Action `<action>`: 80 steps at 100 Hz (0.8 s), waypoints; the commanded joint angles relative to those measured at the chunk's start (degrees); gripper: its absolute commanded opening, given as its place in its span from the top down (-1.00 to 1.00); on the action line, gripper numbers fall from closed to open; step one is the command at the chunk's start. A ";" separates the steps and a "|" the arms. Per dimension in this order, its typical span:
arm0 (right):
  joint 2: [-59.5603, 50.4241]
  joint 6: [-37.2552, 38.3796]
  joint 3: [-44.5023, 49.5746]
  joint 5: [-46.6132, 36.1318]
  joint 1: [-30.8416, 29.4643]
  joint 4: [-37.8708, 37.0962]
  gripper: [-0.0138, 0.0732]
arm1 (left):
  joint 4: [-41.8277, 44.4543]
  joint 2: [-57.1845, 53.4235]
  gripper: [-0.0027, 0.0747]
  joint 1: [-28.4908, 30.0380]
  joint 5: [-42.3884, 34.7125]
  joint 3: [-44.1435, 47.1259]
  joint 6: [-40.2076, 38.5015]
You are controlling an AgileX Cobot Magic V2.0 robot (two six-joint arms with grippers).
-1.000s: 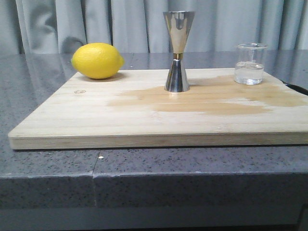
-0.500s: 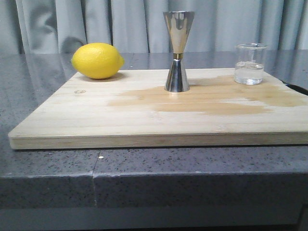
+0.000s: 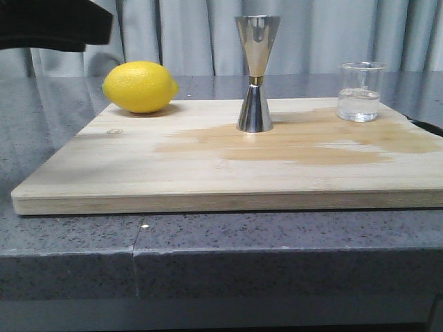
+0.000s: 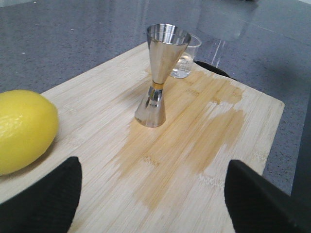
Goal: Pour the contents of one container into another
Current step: 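Reach the left gripper to the steel jigger and grasp its waist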
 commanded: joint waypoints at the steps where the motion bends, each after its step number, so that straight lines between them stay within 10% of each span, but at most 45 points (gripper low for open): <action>1: 0.06 -0.59 -2.05 -4.55 -0.12 0.20 -0.66 | -9.13 2.92 -0.48 -3.33 2.77 -2.06 8.90; 80: 0.06 -0.59 -2.05 -4.45 -0.12 0.20 -0.66 | -13.81 33.51 -0.48 -19.49 2.57 -33.79 12.79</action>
